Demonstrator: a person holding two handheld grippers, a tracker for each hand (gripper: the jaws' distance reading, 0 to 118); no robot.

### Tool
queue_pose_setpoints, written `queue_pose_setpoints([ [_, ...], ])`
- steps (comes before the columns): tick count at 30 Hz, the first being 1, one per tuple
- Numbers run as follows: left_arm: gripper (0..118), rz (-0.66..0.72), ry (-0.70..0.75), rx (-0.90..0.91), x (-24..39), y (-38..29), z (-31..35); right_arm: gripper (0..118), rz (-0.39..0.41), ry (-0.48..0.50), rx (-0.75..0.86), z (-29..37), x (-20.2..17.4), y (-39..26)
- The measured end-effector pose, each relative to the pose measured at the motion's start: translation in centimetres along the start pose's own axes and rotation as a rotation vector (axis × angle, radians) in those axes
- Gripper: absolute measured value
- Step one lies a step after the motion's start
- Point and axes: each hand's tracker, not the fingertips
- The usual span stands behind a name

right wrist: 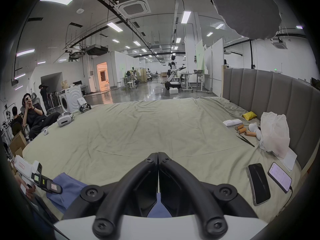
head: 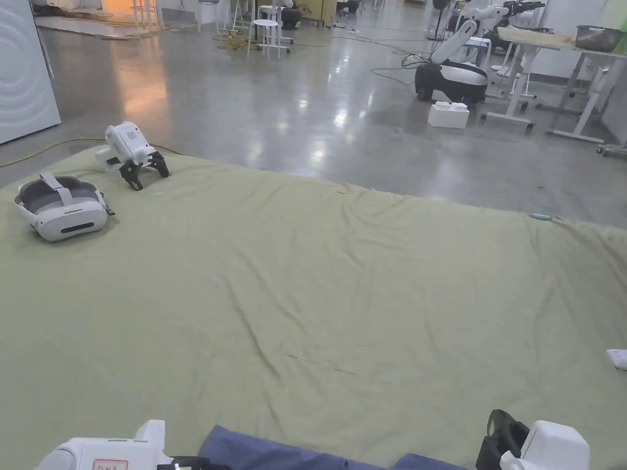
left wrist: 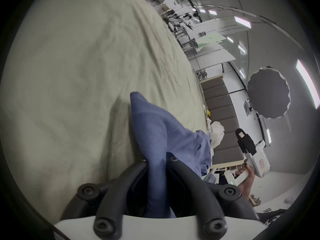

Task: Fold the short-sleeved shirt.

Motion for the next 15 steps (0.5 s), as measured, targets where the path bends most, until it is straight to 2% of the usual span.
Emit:
queue_pose_setpoints([
  [4, 9, -0.05, 0.039, 0.065, 2.2, 1.8, 3.4, 0, -0.003, -0.001, 0.002, -0.1, 0.3, 0.2],
  [8, 9, -0.132, 0.194, 0.123, 5.6, 3.1, 8.8, 0, -0.002, 0.005, 0.003, -0.4, 0.2, 0.3],
  [11, 9, -0.25, 0.373, 0.144, 8.8, 3.4, 11.8, 0, 0.0, 0.013, -0.001, -0.5, 0.0, 0.1],
  [15, 9, -0.362, 0.513, 0.148, 12.7, 3.0, 12.7, 0, 0.0, 0.026, -0.01, -0.9, -0.4, -0.3],
])
